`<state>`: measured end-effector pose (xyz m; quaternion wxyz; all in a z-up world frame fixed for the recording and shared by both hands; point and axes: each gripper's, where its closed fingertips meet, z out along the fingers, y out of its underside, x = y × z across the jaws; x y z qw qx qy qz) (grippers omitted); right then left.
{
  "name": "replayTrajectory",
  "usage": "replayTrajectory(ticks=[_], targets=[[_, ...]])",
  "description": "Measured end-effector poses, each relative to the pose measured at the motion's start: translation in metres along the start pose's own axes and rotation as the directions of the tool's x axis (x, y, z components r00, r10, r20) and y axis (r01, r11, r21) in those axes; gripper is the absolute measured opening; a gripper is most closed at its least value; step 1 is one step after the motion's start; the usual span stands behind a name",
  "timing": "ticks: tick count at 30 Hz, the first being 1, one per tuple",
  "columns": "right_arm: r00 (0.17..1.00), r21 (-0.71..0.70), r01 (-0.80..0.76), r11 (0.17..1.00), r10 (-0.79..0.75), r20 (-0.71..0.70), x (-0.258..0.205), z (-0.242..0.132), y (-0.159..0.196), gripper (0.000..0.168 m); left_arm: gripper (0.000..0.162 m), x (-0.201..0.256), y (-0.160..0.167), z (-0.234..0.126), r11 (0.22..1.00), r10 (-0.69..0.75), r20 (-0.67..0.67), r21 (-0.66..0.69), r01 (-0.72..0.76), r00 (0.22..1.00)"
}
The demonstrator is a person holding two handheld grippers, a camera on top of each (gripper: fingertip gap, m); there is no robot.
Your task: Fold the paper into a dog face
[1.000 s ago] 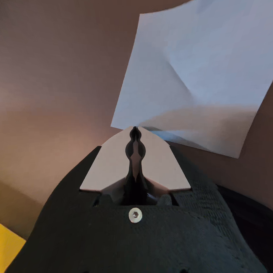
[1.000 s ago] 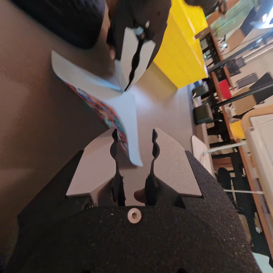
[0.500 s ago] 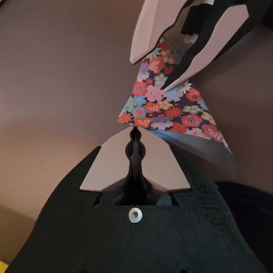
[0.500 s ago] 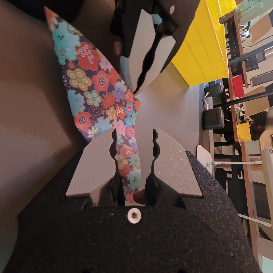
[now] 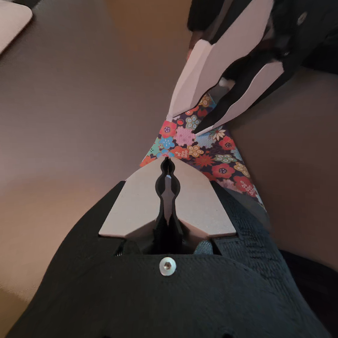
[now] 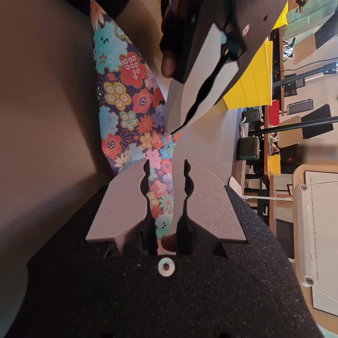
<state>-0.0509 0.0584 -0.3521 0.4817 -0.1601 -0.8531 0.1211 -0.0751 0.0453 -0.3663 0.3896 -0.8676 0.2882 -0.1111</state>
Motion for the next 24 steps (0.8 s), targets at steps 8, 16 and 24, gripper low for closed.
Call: replayTrajectory(ticks=[8,16,24], targets=[[0.944,0.009,-0.298,0.955,0.293,0.152,-0.005,-0.019,-0.003,0.028,0.0,-0.003,-0.006,-0.009,0.996,0.061,0.075,0.062,-0.066,0.995],[0.917,-0.011,-0.323,0.946,0.316,0.245,-0.026,-0.032,-0.019,0.019,0.0,0.021,0.015,-0.014,0.999,0.044,-0.014,0.0,-0.044,0.999],[0.725,-0.081,-0.631,0.771,0.624,0.294,-0.023,-0.029,-0.035,0.013,0.0,0.029,0.016,0.002,0.998,-0.044,-0.071,-0.044,0.041,0.996]])
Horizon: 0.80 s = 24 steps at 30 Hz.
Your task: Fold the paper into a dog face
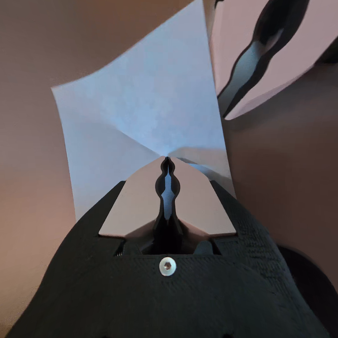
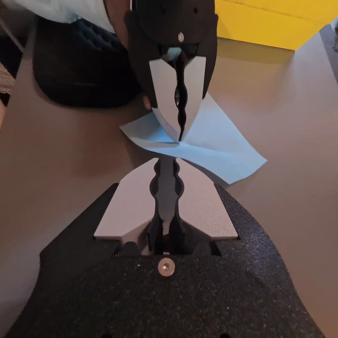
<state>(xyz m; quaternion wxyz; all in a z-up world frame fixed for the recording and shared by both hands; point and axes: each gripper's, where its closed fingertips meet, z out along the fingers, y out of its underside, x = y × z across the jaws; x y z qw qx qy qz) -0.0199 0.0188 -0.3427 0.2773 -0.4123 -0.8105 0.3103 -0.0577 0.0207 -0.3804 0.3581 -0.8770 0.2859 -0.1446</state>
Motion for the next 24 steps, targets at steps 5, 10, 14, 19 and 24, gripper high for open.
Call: replayTrajectory(ticks=[5,10,14,19,24], targets=[[0.999,0.062,-0.029,0.998,0.031,-0.031,0.016,-0.001,0.003,0.013,0.0,-0.045,0.002,-0.047,1.0,0.019,0.304,-0.011,-0.017,0.952],[0.995,0.2,-0.079,0.977,0.09,-0.045,0.034,0.004,-0.011,0.013,0.0,-0.058,0.034,-0.034,0.994,0.035,0.324,-0.113,0.001,0.945],[0.989,0.28,-0.098,0.955,0.125,-0.08,0.049,0.011,-0.034,0.012,0.0,-0.042,0.022,-0.022,0.998,0.0,0.246,-0.066,0.016,0.969],[0.994,0.122,-0.055,0.991,0.066,-0.09,0.048,0.041,-0.03,0.012,0.0,-0.035,0.019,-0.018,0.999,-0.05,0.209,0.009,0.049,0.977],[0.997,-0.036,-0.067,0.997,0.066,-0.027,0.049,0.061,-0.014,0.013,0.0,-0.032,0.019,-0.019,0.999,-0.042,0.179,0.024,0.038,0.983]])
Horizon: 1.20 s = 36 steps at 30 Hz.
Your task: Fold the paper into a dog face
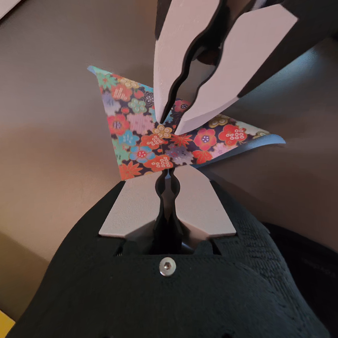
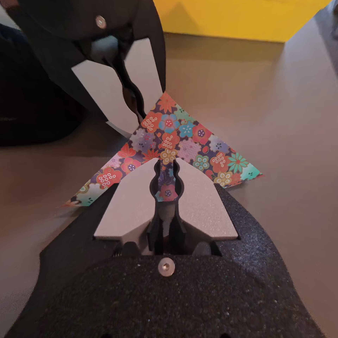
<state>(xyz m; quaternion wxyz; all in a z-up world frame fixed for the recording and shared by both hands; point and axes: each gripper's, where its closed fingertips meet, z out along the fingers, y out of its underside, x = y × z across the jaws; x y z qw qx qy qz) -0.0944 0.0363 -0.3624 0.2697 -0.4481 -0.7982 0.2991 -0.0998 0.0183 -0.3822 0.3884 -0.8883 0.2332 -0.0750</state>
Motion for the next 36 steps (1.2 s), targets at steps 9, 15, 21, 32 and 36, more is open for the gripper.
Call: replayTrajectory(ticks=[9,15,21,32,36], targets=[[0.996,-0.091,-0.047,0.995,0.053,0.066,-0.003,0.005,0.014,0.014,0.0,-0.034,0.021,-0.034,0.994,-0.006,0.25,-0.103,0.032,0.968],[0.994,-0.119,-0.075,0.99,0.084,0.07,-0.002,0.007,0.016,0.015,0.0,-0.033,0.01,-0.03,0.999,-0.016,0.201,-0.036,0.024,0.979],[0.995,-0.116,-0.079,0.99,0.085,0.054,0.003,0.003,0.019,0.015,0.001,-0.041,0.003,-0.014,0.991,0.045,0.064,-0.132,-0.037,0.997],[0.993,-0.119,-0.109,0.987,0.114,0.035,0.007,-0.003,0.03,0.015,0.0,-0.039,0.005,-0.001,0.973,0.137,-0.031,-0.182,-0.14,0.99],[0.986,-0.118,-0.168,0.979,0.167,-0.02,0.014,-0.005,0.034,0.014,0.0,-0.038,0.005,-0.002,0.978,0.123,-0.029,-0.167,-0.127,0.992]])
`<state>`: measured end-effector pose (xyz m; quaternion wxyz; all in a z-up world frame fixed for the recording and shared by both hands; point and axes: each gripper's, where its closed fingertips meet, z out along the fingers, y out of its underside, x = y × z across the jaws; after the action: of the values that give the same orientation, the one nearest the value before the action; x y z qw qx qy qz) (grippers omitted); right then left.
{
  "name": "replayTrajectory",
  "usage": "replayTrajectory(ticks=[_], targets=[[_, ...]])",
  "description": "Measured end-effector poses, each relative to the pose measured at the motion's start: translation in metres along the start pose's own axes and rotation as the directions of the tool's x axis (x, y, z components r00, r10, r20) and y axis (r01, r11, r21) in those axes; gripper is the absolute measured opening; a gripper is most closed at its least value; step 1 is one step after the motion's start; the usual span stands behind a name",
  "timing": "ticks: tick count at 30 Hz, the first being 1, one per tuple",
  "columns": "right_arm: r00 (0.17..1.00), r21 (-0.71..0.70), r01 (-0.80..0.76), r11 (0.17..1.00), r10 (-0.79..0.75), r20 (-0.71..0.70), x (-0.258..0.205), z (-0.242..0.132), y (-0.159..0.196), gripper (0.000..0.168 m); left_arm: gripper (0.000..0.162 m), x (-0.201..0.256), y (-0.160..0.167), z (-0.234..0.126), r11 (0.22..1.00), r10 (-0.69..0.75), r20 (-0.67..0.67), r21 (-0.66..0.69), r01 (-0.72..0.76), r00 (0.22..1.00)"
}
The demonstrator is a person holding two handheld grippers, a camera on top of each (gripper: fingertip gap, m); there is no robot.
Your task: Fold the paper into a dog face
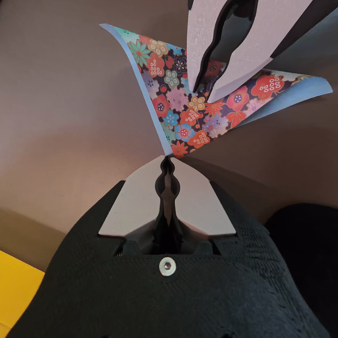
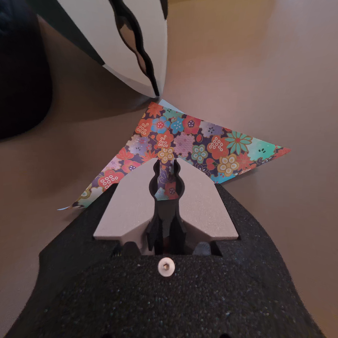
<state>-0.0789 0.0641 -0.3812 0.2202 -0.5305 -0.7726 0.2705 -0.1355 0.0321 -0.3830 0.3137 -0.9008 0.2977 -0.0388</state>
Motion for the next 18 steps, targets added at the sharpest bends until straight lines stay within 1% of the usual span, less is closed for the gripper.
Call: replayTrajectory(ticks=[4,6,7,9,11,13,18], targets=[[1.0,0.007,-0.006,1.0,0.006,0.008,-0.001,0.0,0.0,0.014,0.0,-0.001,0.0,0.0,0.999,0.034,-0.001,-0.028,-0.034,0.999],[1.0,0.015,0.011,1.0,-0.011,0.023,-0.004,0.0,0.001,0.014,0.0,-0.011,-0.001,0.001,0.997,0.063,0.065,-0.045,-0.06,0.996],[0.999,0.016,0.017,1.0,-0.017,0.027,-0.004,-0.001,0.002,0.014,0.0,-0.012,-0.003,0.001,0.997,0.077,0.068,-0.036,-0.074,0.995],[0.998,0.016,0.037,0.999,-0.037,0.049,-0.007,-0.003,0.003,0.014,0.0,-0.005,-0.01,0.004,0.997,0.081,0.016,0.002,-0.081,0.997],[0.997,0.013,0.05,0.999,-0.051,0.055,-0.007,-0.004,0.005,0.014,0.0,-0.001,-0.012,0.006,0.995,0.1,-0.019,0.012,-0.1,0.995],[0.997,0.011,0.05,0.999,-0.05,0.057,-0.007,-0.005,0.006,0.014,0.0,0.002,-0.009,0.007,0.994,0.111,-0.038,-0.008,-0.112,0.993],[0.999,0.019,-0.006,1.0,0.006,0.033,-0.002,-0.005,0.007,0.014,0.0,0.004,-0.009,0.006,0.996,0.088,-0.062,0.006,-0.088,0.994]])
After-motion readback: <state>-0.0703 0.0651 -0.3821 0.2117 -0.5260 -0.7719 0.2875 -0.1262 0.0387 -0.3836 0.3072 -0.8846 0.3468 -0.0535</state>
